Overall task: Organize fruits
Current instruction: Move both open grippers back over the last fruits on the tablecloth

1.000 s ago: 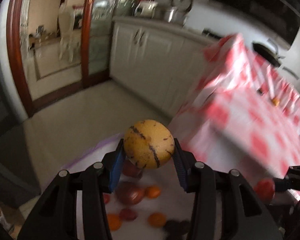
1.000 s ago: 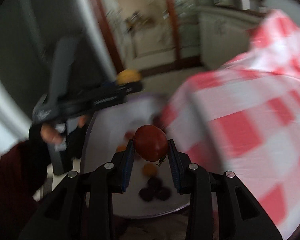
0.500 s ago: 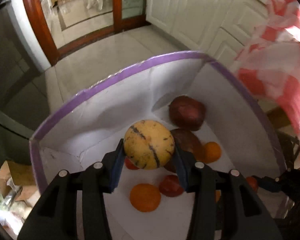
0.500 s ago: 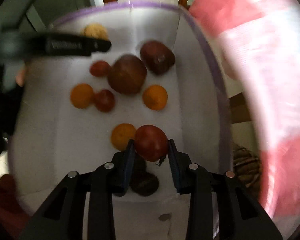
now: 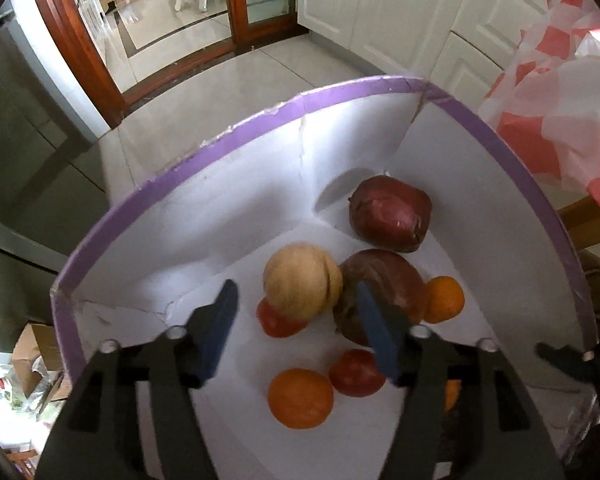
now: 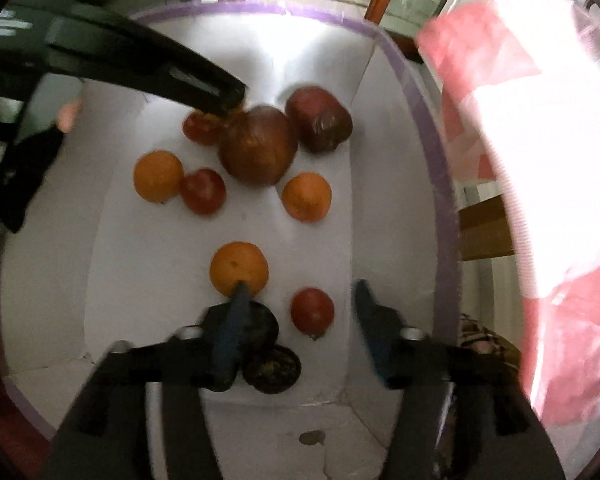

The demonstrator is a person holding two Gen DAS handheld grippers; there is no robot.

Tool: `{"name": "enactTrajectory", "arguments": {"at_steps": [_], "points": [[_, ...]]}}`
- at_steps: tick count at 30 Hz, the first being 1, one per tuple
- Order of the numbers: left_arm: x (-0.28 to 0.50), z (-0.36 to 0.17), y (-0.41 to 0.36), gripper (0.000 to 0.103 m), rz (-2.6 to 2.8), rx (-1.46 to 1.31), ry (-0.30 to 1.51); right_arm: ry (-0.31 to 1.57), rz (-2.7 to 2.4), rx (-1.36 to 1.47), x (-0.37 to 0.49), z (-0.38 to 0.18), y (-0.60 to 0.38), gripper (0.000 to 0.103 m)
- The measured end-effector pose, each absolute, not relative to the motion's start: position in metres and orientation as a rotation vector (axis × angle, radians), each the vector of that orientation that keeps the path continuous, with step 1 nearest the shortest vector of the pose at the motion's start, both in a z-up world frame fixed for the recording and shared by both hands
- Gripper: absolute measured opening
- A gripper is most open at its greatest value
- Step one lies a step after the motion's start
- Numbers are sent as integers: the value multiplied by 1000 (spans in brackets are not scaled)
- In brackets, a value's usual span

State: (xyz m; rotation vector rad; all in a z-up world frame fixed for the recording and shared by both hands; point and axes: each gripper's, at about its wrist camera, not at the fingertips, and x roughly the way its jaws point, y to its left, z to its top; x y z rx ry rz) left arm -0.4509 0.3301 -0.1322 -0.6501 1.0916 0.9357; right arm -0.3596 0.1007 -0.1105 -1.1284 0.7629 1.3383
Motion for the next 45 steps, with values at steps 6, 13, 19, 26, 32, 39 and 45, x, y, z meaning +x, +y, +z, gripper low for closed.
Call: {"name": "enactTrajectory", "arguments": {"at_steps": [6,13,19,26,32,39,45], "points": [[-450,-106,334,79,1009,-652,1062,715,1426,-1111,-372,-86,81,66],[-426,17,319,94,1203,-460,680,519,1610,-774,-369,28,40,73],[-342,107,244,102,977,-237,441,401,1430,-374,-281,113,-40,87],[-213,150,153,101,573,-157,363,284,974,-72,-164,165,-151,87],[-85,132,99,101,382,-205,374,321,592,121,-57,154,-226,87],[39,76,94,101,376,-390,474,418,452,138,32,123,-238,87],[82,62,105,101,411,-365,477,506,350,125,85,100,-221,87]]}}
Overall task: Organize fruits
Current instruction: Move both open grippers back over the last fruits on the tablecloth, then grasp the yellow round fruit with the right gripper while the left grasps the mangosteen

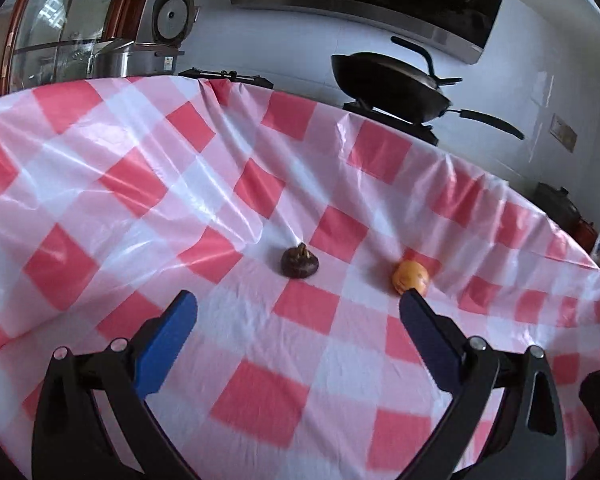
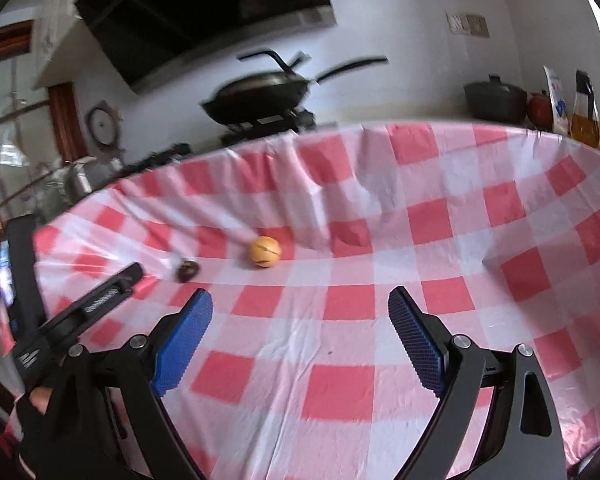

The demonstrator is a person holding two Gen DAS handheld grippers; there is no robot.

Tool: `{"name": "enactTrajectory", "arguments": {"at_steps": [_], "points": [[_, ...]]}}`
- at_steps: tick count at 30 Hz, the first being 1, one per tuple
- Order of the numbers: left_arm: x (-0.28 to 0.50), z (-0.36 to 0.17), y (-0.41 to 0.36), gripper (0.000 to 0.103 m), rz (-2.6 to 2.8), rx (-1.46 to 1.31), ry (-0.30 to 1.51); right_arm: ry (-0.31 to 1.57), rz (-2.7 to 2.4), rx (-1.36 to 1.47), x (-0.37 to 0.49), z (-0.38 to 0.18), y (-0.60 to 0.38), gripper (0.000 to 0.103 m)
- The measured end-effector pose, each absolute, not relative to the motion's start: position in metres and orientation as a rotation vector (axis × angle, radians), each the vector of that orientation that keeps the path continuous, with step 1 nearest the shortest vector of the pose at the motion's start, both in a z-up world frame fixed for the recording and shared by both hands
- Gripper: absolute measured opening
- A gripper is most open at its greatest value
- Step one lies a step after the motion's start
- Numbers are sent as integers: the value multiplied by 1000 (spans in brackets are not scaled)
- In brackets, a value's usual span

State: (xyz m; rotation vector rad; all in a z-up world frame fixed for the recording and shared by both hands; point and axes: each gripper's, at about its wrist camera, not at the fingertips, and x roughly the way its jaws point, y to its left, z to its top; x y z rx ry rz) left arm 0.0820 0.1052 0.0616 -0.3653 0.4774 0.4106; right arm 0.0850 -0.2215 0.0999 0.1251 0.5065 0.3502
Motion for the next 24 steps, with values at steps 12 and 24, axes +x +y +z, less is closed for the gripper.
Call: {"name": "enactTrajectory", "arguments": {"at_steps": [12,24], "points": [[99,30,164,101,316,-637,504,580,304,-2,173,77,-142,87],[98,26,167,101,317,-664,518,782,416,68,250,57,-103,86]]}}
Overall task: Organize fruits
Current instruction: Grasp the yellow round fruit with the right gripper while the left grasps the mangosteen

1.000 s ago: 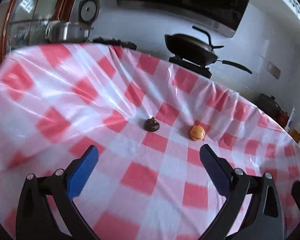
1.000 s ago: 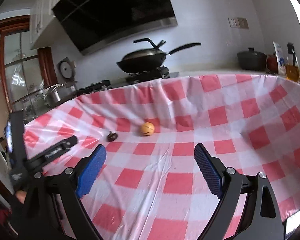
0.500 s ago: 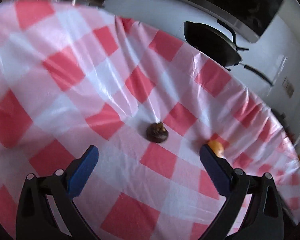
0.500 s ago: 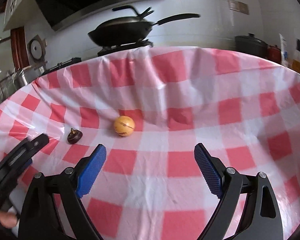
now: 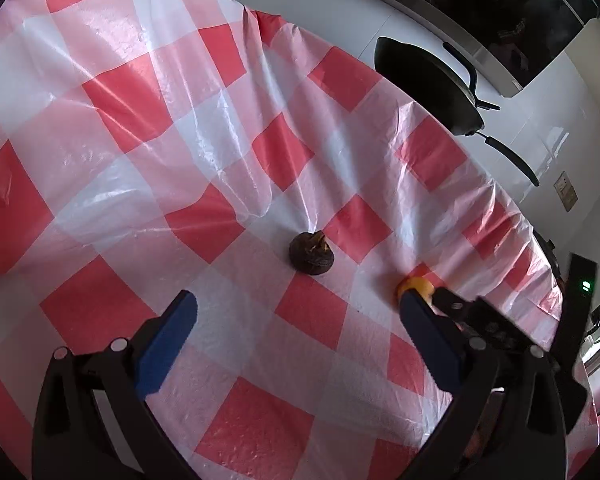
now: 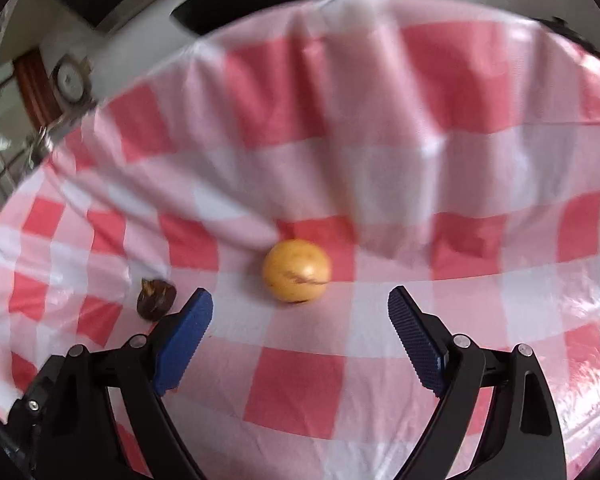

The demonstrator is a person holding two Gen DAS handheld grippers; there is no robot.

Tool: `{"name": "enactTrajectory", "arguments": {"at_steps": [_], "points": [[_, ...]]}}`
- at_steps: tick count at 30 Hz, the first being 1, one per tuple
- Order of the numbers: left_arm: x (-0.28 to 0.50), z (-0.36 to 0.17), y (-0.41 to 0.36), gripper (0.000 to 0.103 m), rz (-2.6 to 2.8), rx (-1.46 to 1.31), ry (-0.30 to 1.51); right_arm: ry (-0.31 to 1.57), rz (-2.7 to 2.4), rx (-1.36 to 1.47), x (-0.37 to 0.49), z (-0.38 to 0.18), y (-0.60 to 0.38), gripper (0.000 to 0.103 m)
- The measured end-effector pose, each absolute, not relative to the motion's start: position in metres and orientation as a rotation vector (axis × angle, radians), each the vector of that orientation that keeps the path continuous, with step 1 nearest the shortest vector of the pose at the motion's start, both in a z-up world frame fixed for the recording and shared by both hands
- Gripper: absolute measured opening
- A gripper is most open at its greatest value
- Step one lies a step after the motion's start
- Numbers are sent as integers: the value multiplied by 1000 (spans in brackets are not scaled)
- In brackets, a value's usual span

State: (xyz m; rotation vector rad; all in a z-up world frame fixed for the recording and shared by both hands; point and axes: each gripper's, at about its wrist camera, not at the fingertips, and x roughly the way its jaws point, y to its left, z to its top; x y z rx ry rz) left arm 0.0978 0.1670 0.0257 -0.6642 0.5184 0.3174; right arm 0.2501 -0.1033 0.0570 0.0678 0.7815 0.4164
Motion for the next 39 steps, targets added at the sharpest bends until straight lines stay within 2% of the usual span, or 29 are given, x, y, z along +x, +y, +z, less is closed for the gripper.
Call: {"name": "enactTrajectory", "arguments": {"at_steps": [6,10,12,16,27,33,39], "points": [[97,26,166,101,316,-660,519,790,358,-29,273,54,-74,83],[97,25,167,101,318,-670,521,811,321,-132,284,47,-54,76],[97,25,167,101,317,-668,523,839,302,-149,290,40,-52,61],[98,25,165,101,316,-653,529,862,339,-94,291,34,-64,44],[99,26,164,101,305,-639,535,720,357,183,216,53,-159,44],[104,26,156,101,290,-595,569,722,353,251,222,46,-178,44],[110,28,148,101,319,-556,599,701,385,441,227,40,-213,44]]}}
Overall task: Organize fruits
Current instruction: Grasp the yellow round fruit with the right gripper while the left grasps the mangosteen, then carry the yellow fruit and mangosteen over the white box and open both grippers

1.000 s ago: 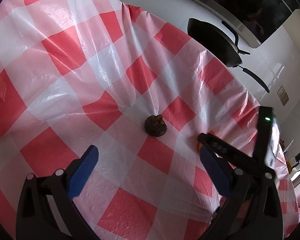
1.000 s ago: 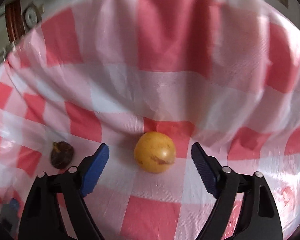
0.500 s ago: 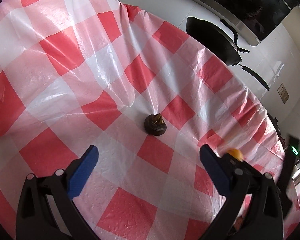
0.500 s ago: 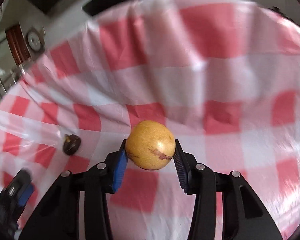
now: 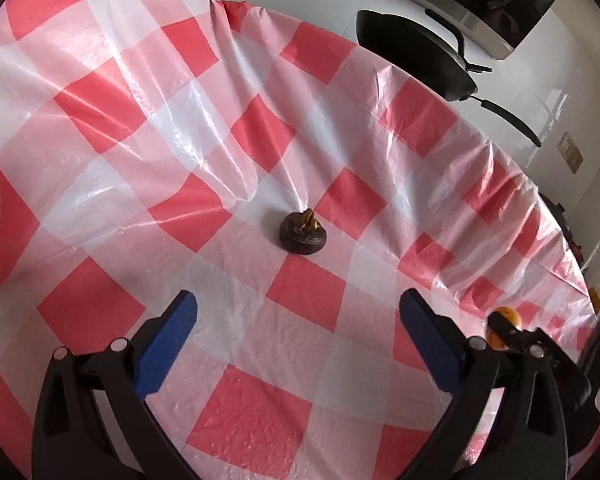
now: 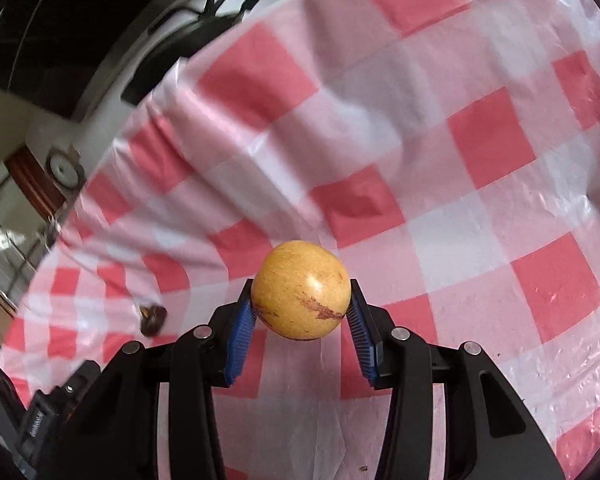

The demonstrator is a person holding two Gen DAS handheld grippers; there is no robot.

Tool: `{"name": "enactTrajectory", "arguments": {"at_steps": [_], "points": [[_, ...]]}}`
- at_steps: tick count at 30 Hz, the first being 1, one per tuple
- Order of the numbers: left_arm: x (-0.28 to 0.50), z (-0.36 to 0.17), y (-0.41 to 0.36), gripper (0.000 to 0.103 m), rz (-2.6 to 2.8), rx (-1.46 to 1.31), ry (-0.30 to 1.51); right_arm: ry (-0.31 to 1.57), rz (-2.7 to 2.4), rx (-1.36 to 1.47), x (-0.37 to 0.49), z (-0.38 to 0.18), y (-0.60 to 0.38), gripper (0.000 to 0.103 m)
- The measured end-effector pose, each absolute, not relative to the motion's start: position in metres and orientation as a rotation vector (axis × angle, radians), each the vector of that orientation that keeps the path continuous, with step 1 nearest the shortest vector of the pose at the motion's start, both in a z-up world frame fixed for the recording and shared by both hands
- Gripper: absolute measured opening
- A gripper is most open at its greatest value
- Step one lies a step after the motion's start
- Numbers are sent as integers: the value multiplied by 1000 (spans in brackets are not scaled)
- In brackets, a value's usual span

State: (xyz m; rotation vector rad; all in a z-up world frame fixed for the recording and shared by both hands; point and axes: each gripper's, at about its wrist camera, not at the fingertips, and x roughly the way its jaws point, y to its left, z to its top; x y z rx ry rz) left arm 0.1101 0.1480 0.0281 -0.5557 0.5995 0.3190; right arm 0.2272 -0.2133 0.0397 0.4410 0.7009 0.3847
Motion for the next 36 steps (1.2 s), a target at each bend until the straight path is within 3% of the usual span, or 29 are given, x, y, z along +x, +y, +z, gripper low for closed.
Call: {"name": "enactTrajectory", "arguments": {"at_steps": [6,7,10,14,15,16,17,29,36], "points": [[181,26,141,99,413,-383,730,691,400,451,227,41,-215,44],[193,24,141,89,424,-358,762,690,404,452,227,41,-214,44],[220,18,148,74,454,-344,832,691,406,452,227,42,-213,44],[242,9,153,70,481,-271,927,694,412,450,228,42,-213,44],[243,9,152,65,484,-253,931,695,412,449,228,42,-214,44],[240,9,151,46,496,-233,925,696,413,448,228,42,-213,44],[237,10,150,41,494,-227,916,698,414,446,229,42,-212,44],[67,55,79,41,286,-301,600,688,414,454,227,42,-215,44],[52,42,85,41,240,-403,538,691,413,454,228,42,-216,44]]}}
